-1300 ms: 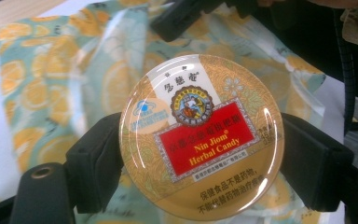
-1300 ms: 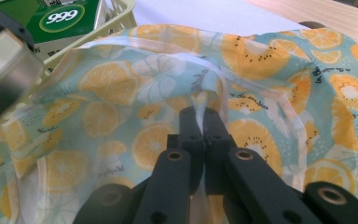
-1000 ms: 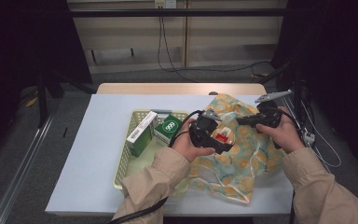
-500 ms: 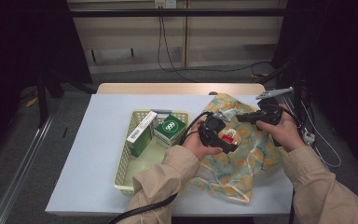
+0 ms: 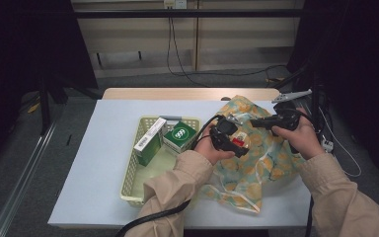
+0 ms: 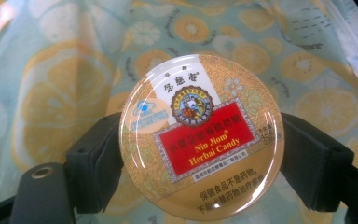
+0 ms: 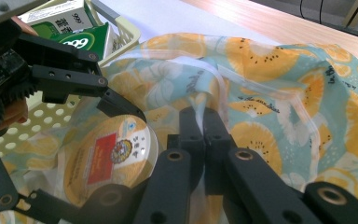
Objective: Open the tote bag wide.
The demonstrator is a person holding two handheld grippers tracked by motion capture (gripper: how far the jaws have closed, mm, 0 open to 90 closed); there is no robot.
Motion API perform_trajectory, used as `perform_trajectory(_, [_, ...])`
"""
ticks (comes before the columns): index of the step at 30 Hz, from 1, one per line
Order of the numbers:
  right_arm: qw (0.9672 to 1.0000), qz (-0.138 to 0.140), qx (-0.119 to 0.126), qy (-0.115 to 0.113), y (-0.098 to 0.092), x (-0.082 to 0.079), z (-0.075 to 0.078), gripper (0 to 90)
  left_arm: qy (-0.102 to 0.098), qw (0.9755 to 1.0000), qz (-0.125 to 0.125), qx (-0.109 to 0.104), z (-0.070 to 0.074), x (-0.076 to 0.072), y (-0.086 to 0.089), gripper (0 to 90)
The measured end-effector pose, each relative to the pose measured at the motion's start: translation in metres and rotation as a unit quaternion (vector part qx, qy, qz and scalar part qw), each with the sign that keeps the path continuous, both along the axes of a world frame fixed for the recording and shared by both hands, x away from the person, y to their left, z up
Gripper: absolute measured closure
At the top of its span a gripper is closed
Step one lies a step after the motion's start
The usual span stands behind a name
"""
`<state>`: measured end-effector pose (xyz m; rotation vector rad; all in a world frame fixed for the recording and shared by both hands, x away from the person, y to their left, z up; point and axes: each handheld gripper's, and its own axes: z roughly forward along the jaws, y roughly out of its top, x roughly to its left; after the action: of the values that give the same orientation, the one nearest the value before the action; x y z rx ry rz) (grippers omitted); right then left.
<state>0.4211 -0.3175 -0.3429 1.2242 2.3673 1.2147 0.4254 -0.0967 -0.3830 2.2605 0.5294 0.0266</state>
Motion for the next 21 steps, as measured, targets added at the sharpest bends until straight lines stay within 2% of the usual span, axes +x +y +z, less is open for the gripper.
perform_trajectory(5, [1.0, 0.0, 0.0, -0.002, -0.002, -0.001, 0.001, 89.5, -0.003, 1.0, 0.006, 0.0, 0.0, 0.002, 0.0, 20.7])
perform_trajectory(13, [1.0, -0.001, 0.001, -0.002, -0.003, -0.004, 0.003, 89.5, 0.002, 0.9999, 0.015, 0.003, -0.003, 0.007, -0.008, 20.7])
perform_trajectory(19, [1.0, 0.001, 0.005, -0.003, -0.004, -0.004, 0.002, 89.5, -0.003, 0.9996, 0.026, 0.009, -0.007, 0.012, -0.016, 20.7])
perform_trajectory(21, [1.0, 0.001, 0.007, -0.003, -0.005, -0.004, 0.002, 89.5, 0.002, 0.9996, 0.028, 0.002, -0.008, 0.013, -0.018, 20.7])
